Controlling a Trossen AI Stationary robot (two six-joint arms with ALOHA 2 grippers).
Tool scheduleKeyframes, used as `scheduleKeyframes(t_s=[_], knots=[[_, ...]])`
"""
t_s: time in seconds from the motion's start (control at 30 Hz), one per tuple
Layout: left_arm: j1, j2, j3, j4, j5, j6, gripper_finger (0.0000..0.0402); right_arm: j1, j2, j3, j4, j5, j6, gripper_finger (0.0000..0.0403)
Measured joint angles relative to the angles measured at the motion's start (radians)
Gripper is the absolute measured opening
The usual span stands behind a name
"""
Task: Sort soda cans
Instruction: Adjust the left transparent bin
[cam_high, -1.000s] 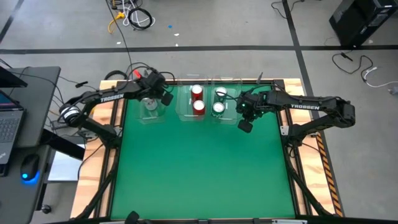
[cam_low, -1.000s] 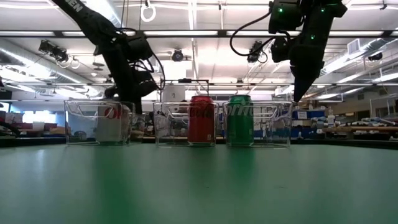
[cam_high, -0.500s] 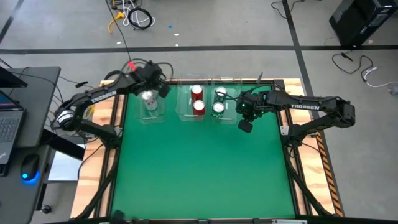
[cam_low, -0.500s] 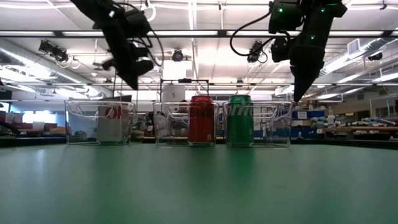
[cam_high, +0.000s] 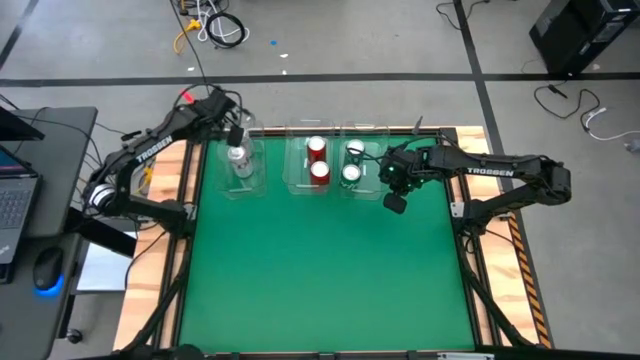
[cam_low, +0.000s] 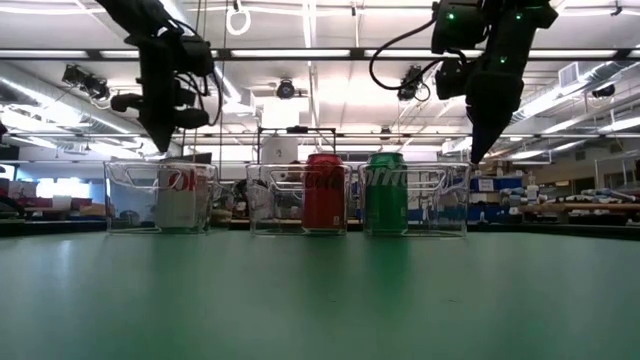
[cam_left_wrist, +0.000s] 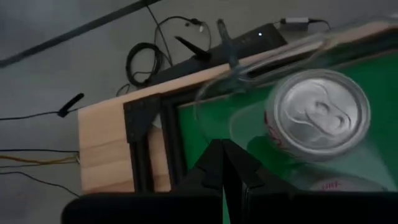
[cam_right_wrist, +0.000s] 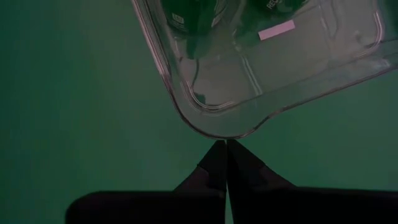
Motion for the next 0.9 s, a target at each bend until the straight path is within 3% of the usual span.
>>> scheduleKeyframes(t_s=[0.63,0.9], knots=[[0.006,0.053,-0.077,0.029,0.009,-0.077,0.0000,0.000,0.000,0.000,0.000,0.000,-0.007,0.0000],[-0.067,0.052,-0.142,0.028,0.007,-0.003,0.0000,0.000,0.000,0.000,0.002,0.000,-0.015,0.0000]])
